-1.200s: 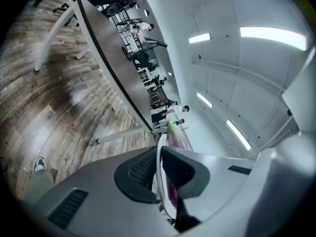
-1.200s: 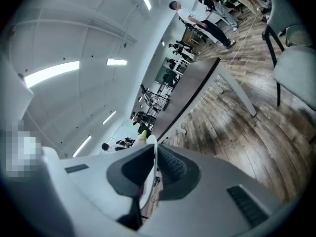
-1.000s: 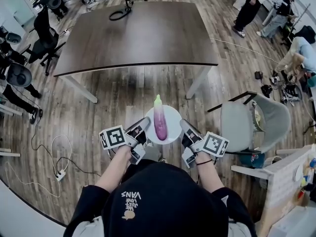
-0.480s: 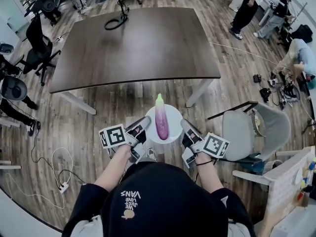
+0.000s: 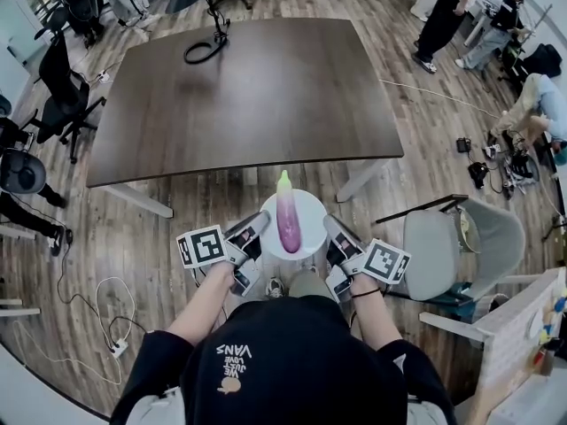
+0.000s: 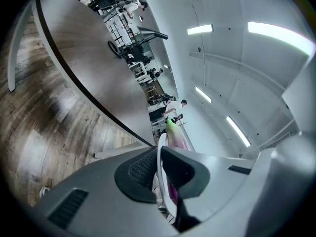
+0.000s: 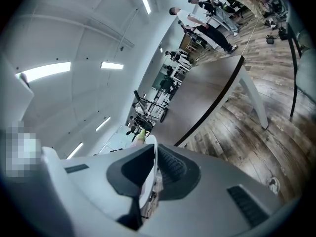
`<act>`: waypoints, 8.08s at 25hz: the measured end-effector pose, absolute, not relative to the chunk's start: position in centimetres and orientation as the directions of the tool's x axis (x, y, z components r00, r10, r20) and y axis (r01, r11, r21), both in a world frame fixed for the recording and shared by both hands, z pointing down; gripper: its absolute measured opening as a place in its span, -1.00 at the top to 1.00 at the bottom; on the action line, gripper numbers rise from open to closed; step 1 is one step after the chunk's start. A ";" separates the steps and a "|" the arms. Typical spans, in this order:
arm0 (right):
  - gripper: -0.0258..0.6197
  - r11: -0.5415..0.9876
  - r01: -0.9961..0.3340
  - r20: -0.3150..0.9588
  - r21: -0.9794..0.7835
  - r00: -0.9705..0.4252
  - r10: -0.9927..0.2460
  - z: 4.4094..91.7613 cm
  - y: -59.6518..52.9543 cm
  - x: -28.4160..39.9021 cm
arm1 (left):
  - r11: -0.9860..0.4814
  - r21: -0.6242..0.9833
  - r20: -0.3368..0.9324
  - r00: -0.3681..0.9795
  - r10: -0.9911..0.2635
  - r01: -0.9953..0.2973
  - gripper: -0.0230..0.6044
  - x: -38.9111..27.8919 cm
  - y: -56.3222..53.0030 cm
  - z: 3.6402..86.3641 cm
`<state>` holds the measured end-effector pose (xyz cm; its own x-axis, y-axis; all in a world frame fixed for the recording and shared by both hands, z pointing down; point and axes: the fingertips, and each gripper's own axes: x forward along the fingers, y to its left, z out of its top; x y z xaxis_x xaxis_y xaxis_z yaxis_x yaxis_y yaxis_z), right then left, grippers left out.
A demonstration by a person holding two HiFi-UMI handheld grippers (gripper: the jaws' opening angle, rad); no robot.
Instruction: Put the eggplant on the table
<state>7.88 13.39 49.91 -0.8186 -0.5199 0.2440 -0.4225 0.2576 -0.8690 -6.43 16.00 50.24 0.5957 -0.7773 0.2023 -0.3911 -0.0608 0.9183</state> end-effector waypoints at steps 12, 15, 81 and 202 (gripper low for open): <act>0.82 0.299 -0.394 0.228 -0.869 -0.856 -0.464 49.3 3.2 7.3 | -0.039 0.921 0.188 0.532 -0.826 -0.387 0.84 -6.8 6.8 50.0; 0.82 0.302 -0.392 0.231 -0.869 -0.861 -0.452 49.4 0.4 7.4 | -0.043 0.920 0.179 0.514 -0.839 -0.390 0.84 -6.7 4.3 49.8; 0.82 0.315 -0.441 0.268 -0.840 -0.844 -0.465 56.9 -27.7 -1.8 | -0.096 0.869 0.238 0.579 -0.779 -0.486 0.84 -15.3 -24.5 56.9; 0.75 0.660 -0.633 0.465 -0.405 -0.764 -0.447 54.9 -29.4 -3.0 | -0.228 0.445 0.396 0.419 -0.817 -0.866 0.51 -15.1 -25.7 53.4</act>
<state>-2.98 -29.38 54.91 -0.7642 -0.4474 0.4646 -0.6326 0.6604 -0.4046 -15.11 -25.73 53.38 0.4188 -0.8171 0.3962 -0.8662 -0.2283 0.4446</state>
